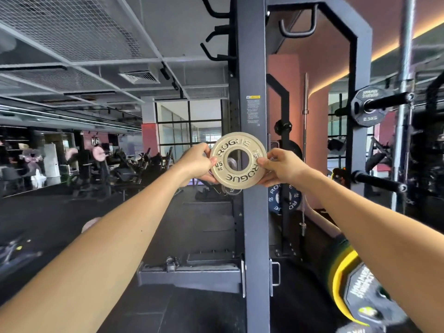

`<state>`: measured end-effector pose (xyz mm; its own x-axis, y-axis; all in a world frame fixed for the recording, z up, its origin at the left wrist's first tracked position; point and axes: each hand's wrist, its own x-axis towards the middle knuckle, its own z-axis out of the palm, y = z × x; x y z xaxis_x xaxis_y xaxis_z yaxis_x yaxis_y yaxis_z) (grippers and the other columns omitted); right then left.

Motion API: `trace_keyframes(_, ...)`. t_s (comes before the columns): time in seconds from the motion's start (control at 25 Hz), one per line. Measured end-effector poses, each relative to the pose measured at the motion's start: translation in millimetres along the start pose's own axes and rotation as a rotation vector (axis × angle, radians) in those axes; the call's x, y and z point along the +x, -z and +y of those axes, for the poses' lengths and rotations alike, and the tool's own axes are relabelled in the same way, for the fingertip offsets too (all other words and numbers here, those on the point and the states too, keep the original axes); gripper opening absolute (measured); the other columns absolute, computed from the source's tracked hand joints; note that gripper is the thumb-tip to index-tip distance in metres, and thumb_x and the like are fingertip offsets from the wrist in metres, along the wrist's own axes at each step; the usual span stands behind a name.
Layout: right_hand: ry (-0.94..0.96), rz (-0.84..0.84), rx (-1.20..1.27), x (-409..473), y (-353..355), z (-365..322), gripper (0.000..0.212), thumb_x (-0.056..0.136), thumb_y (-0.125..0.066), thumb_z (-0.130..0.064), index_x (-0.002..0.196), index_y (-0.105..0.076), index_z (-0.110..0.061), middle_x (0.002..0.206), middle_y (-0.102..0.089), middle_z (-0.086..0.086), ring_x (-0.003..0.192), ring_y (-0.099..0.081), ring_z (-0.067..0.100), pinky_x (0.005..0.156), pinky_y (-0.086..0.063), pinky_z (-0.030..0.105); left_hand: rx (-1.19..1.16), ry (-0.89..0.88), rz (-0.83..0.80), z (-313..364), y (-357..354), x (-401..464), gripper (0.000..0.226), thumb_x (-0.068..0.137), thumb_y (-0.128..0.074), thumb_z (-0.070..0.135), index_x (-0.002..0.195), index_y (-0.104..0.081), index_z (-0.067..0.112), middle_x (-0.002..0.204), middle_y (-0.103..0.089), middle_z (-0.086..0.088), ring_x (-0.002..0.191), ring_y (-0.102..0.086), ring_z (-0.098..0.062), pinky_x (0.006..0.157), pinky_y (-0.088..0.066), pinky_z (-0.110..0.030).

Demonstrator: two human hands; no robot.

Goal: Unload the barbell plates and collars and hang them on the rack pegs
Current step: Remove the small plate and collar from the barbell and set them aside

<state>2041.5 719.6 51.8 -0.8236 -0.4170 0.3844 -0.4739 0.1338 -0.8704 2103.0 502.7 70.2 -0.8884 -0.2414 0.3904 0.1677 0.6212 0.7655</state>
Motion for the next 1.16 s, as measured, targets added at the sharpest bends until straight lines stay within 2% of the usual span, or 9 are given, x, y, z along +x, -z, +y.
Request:
trace_keyframes(0.16,-0.028,-0.009,-0.029,-23.1,-10.2,8.3,0.025,0.096,-0.057,-0.022,0.109,-0.051,-0.002,0.1,-0.071,0.023,0.065,-0.073,0.023,0.052,-0.059,0.026,-0.055,0.028,-0.02,-14.3,-6.0,-23.8,0.005,0.102,-0.047,0.012,0.102,-0.046,0.007,0.103,-0.068,-0.02,0.069,-0.075,-0.026,0.06,-0.062,-0.031)
trace_keyframes(0.24,-0.041,-0.02,-0.036,-27.0,-17.1,16.6,0.022,0.096,-0.056,-0.022,0.106,-0.05,-0.003,0.101,-0.07,0.025,0.064,-0.072,0.024,0.052,-0.06,0.028,-0.051,0.046,-0.018,-23.8,-8.9,-29.6,0.006,0.102,-0.048,0.011,0.103,-0.046,0.006,0.105,-0.067,-0.02,0.069,-0.074,-0.027,0.059,-0.062,-0.032)
trace_keyframes(0.4,-0.069,-0.017,-0.044,-21.7,-28.1,31.7,0.031,0.096,-0.057,-0.022,0.115,-0.048,0.0,0.103,-0.069,0.027,0.066,-0.071,0.027,0.059,-0.061,0.034,-0.047,0.068,0.01,-43.7,-12.4,-23.9,0.008,0.1,-0.052,0.013,0.097,-0.047,0.007,0.112,-0.063,-0.019,0.069,-0.074,-0.029,0.056,-0.061,-0.033)
trace_keyframes(0.64,-0.06,0.031,-0.089,-1.4,-35.8,57.4,0.023,0.096,-0.056,-0.022,0.109,-0.049,-0.004,0.103,-0.069,0.02,0.07,-0.071,0.026,0.059,-0.061,0.034,-0.078,0.007,0.08,-71.1,-31.7,-2.2,0.01,0.099,-0.053,0.009,0.102,-0.047,0.001,0.107,-0.068,-0.014,0.084,-0.073,-0.027,0.061,-0.062,-0.041)
trace_keyframes(0.8,-0.036,0.075,-0.128,21.1,-34.3,71.1,0.016,0.096,-0.057,-0.023,0.102,-0.051,-0.009,0.1,-0.069,0.016,0.072,-0.072,0.025,0.061,-0.061,0.037,-0.027,-0.03,0.18,-83.2,-45.4,21.1,0.004,0.098,-0.055,0.011,0.096,-0.052,0.012,0.103,-0.068,-0.008,0.088,-0.071,-0.027,0.061,-0.062,-0.043)
trace_keyframes(0.92,-0.043,0.078,-0.156,46.2,-34.6,82.1,0.019,0.096,-0.057,-0.024,0.106,-0.052,-0.008,0.1,-0.069,0.015,0.077,-0.073,0.028,0.061,-0.061,0.036,0.031,-0.028,0.187,-92.0,-49.0,46.7,0.008,0.097,-0.056,0.013,0.091,-0.052,0.015,0.103,-0.068,-0.007,0.086,-0.071,-0.027,0.059,-0.062,-0.043)
trace_keyframes(1.04,-0.056,0.078,-0.202,75.3,-35.8,95.3,0.022,0.096,-0.056,-0.025,0.109,-0.053,-0.007,0.098,-0.069,0.013,0.079,-0.073,0.03,0.055,-0.06,0.031,0.067,-0.019,0.184,-103.7,-52.0,75.4,0.017,0.096,-0.057,0.015,0.083,-0.051,0.024,0.099,-0.068,-0.006,0.088,-0.069,-0.027,0.067,-0.062,-0.046)
trace_keyframes(1.16,-0.055,0.065,-0.204,114.6,-35.2,111.0,0.013,0.097,-0.055,-0.025,0.098,-0.053,-0.012,0.093,-0.069,0.013,0.078,-0.073,0.031,0.06,-0.061,0.037,0.123,-0.036,0.19,-122.2,-58.3,114.6,0.013,0.094,-0.059,0.019,0.085,-0.051,0.025,0.092,-0.068,-0.002,0.088,-0.067,-0.027,0.076,-0.059,-0.045)
